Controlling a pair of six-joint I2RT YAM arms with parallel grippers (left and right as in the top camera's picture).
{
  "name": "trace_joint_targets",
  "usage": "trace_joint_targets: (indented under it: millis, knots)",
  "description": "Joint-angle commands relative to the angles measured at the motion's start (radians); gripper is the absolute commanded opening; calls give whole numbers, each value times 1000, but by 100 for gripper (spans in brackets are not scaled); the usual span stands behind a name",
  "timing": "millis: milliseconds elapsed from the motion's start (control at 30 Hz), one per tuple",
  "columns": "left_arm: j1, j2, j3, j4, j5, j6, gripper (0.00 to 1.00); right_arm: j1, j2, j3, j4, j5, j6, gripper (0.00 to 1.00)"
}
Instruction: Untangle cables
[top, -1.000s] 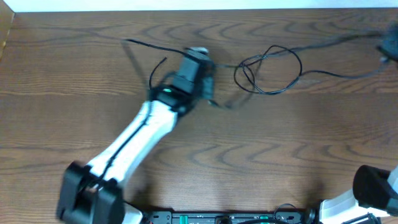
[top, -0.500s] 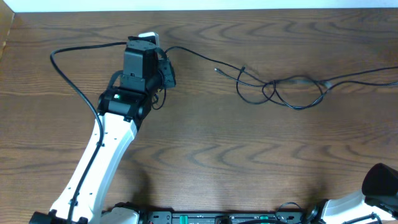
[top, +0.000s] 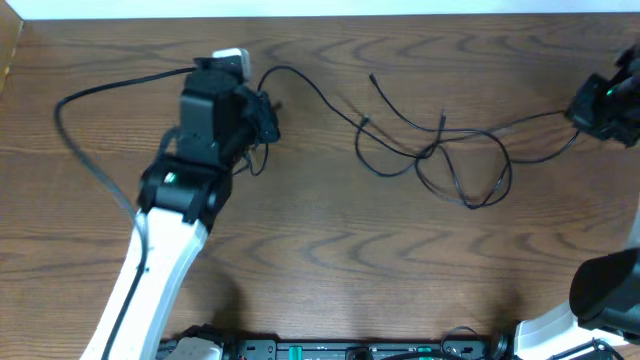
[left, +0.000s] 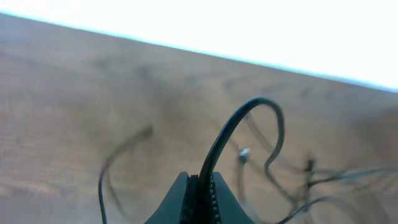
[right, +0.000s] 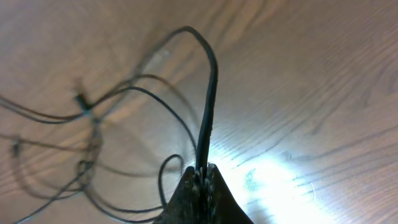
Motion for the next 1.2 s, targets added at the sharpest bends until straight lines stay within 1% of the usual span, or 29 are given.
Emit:
trace_joint_targets:
  millis: [0,100,267,433,533,667,800,900,1000,1067,1167]
  knots:
    - [32,-120,6,26,3,-1,8,-6,2,-73,27,65,18,1]
    - [72,-212,6,17,-18,-1,8,-29,2,-112,50,93,33,1]
    - [172,-361,6,-1,-107,-1,8,-92,2,-125,60,95,33,1]
    - [272,-426,6,-23,-117,-2,8,-158,2,-125,64,85,43,1]
    - [311,-418,6,-42,-116,-3,8,-192,2,-125,63,58,43,1]
    - [323,-384,6,-61,-104,-16,8,-213,2,-125,66,35,43,1]
    - [323,-338,6,-68,-5,-20,8,-213,2,-125,96,20,44,1]
    - [322,-293,6,-68,51,-21,9,-212,2,-125,126,-67,37,1]
    - [317,-246,6,-68,92,-24,9,-192,3,-125,143,-159,-55,1]
    - [307,-219,6,-68,111,-32,9,-166,3,-126,129,-124,-66,1]
    - [281,-183,6,-68,126,-48,9,-111,3,-126,130,-122,-104,1]
